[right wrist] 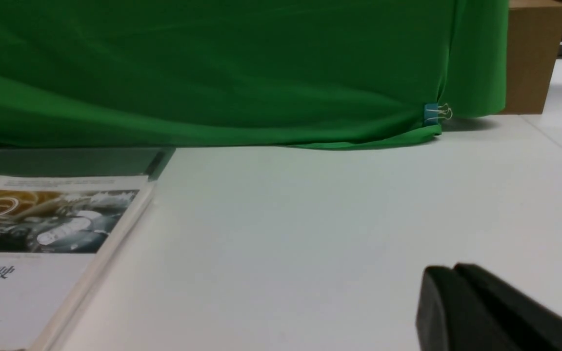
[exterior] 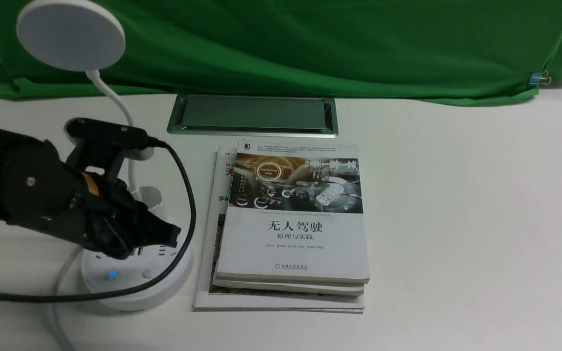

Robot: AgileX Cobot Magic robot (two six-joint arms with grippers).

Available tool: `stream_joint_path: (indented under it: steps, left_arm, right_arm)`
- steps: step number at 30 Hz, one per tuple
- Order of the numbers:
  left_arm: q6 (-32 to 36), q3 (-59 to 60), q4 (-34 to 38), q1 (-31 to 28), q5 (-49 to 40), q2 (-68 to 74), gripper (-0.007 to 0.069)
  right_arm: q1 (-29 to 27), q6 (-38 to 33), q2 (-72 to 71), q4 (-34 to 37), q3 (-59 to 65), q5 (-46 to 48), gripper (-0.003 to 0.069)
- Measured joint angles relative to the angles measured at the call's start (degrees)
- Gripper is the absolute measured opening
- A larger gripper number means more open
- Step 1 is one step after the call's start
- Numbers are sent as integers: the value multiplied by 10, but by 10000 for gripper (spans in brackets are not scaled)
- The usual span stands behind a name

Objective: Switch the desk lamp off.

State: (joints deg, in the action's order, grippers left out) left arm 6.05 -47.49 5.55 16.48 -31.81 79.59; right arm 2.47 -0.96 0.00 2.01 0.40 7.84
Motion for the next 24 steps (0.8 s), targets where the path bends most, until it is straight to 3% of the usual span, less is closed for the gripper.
stream_joint_path:
  steps: [9, 17, 24]
  left_arm:
    - [123, 147, 104, 0, 69, -326, 19]
    - [139, 315, 111, 0, 147, -630, 19]
    - [140, 366, 111, 0, 219, -728, 19]
  right_arm:
    - [0, 0, 0, 0, 0, 0, 36]
    - [0, 0, 0, 0, 0, 0, 36]
    - [0, 0, 0, 0, 0, 0, 36]
